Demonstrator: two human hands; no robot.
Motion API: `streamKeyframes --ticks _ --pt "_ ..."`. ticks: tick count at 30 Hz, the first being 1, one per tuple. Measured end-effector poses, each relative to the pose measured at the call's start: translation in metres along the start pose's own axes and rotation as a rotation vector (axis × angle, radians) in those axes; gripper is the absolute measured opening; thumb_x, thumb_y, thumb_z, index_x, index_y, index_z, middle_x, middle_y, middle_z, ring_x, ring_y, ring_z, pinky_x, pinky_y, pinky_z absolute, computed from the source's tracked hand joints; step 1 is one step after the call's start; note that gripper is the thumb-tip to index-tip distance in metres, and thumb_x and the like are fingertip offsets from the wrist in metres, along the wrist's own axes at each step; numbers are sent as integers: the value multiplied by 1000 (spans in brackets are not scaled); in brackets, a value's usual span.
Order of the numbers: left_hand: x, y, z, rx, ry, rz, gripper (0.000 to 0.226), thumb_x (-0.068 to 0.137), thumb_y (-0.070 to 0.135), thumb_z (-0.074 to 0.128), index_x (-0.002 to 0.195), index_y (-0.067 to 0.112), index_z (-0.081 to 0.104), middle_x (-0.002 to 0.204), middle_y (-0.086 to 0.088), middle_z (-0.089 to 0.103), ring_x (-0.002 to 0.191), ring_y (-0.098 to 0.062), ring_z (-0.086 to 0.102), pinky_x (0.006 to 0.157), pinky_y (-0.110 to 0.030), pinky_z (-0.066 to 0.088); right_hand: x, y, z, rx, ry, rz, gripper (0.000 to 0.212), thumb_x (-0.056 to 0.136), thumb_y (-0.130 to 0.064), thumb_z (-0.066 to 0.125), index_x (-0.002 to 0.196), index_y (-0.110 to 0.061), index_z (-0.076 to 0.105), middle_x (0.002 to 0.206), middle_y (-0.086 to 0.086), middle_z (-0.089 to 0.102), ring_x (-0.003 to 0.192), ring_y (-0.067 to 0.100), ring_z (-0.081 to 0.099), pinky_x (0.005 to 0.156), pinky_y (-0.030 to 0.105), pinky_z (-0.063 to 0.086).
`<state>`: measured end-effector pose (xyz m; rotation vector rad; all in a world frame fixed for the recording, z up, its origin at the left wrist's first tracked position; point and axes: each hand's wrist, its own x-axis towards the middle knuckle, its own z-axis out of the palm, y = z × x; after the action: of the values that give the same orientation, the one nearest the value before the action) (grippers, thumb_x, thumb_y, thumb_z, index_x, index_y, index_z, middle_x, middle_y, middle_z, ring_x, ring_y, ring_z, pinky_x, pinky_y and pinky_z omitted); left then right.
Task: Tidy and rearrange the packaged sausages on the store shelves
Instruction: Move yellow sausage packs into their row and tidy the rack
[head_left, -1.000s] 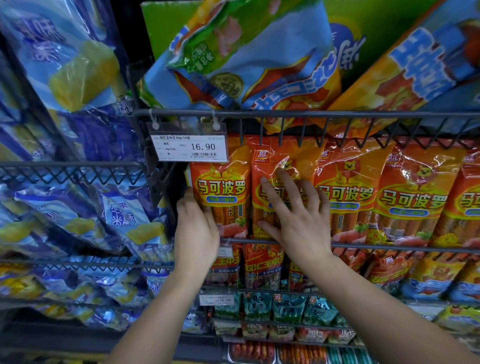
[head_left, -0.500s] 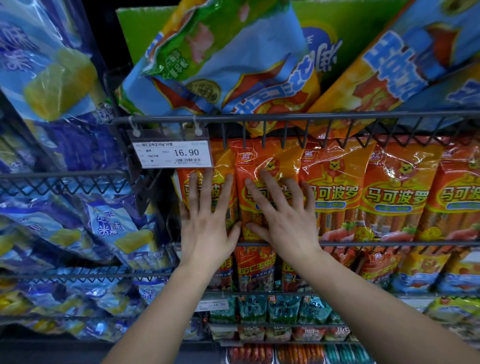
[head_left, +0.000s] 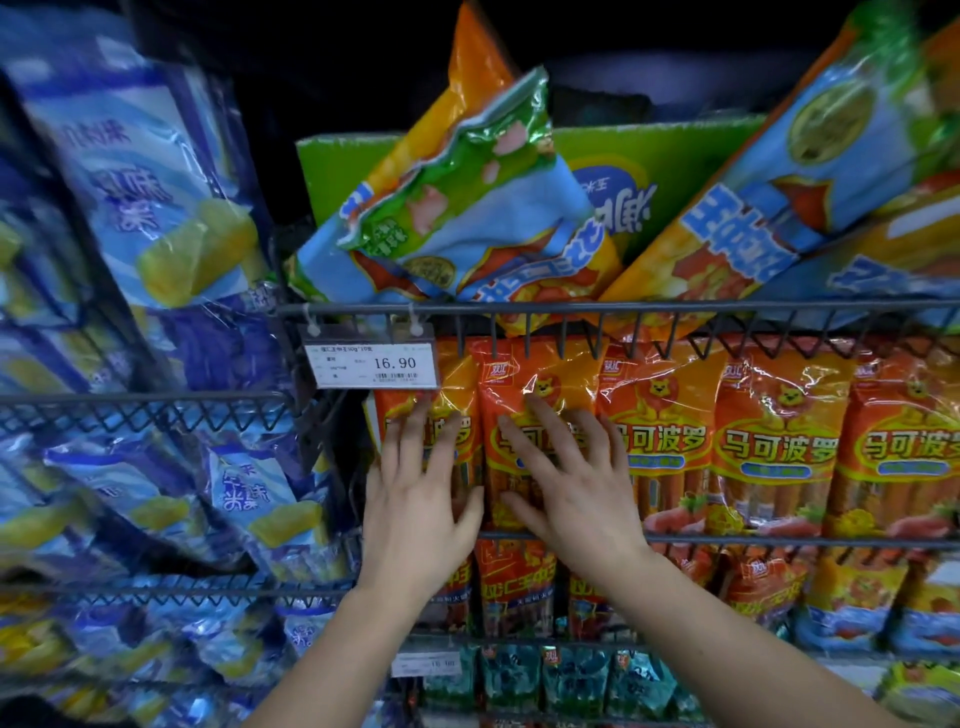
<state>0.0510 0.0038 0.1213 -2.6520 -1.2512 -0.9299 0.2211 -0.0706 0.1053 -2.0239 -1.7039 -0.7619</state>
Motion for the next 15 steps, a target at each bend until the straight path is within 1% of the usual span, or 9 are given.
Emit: streamKeyframes --ticks 2,5,7,9,12,14,15 --pt "-1 1 -8 -32 61 3 63 85 44 61 140 18 46 146 -7 40 136 -28 36 100 -49 47 -2 0 -5 49 15 3 64 90 -58 55 147 -35 40 155 0 36 134 36 36 109 59 33" --pt "0 5 -24 -116 180 -3 50 85 43 55 128 16 56 132 -4 50 126 -23 44 99 -44 47 -2 -1 -16 129 69 19 52 91 -50 56 139 -30 50 144 1 48 129 32 44 105 55 40" --pt "3 9 -38 -174 265 10 47 86 42 53 125 16 58 127 -3 53 123 -24 49 98 -43 46 -1 -1 -27 172 122 28 47 90 -45 59 131 -24 56 135 3 54 122 30 50 96 51 46" --pt "7 15 -56 -237 371 38 43 86 38 54 121 14 60 121 -1 55 117 -21 52 96 -38 46 3 -1 -39 219 193 19 43 89 -41 60 127 -19 60 127 5 57 114 29 55 88 47 51" --pt "15 22 -84 -313 539 80 35 88 31 55 113 8 62 110 -3 56 106 -20 56 90 -34 48 10 -2 -63 291 322 -18 36 90 -33 62 119 -12 66 119 8 61 108 29 58 84 43 53" --pt "24 25 -101 -344 595 97 33 88 29 55 112 7 61 109 -4 56 105 -21 55 91 -31 47 16 -3 -80 327 417 -51 32 90 -29 63 114 -9 68 114 9 63 104 28 60 84 37 52" --pt "29 25 -109 -357 598 99 34 88 29 55 113 6 60 109 -4 55 106 -22 54 92 -30 45 19 -3 -88 344 456 -69 31 90 -27 63 113 -7 68 113 10 63 103 27 60 86 34 51"
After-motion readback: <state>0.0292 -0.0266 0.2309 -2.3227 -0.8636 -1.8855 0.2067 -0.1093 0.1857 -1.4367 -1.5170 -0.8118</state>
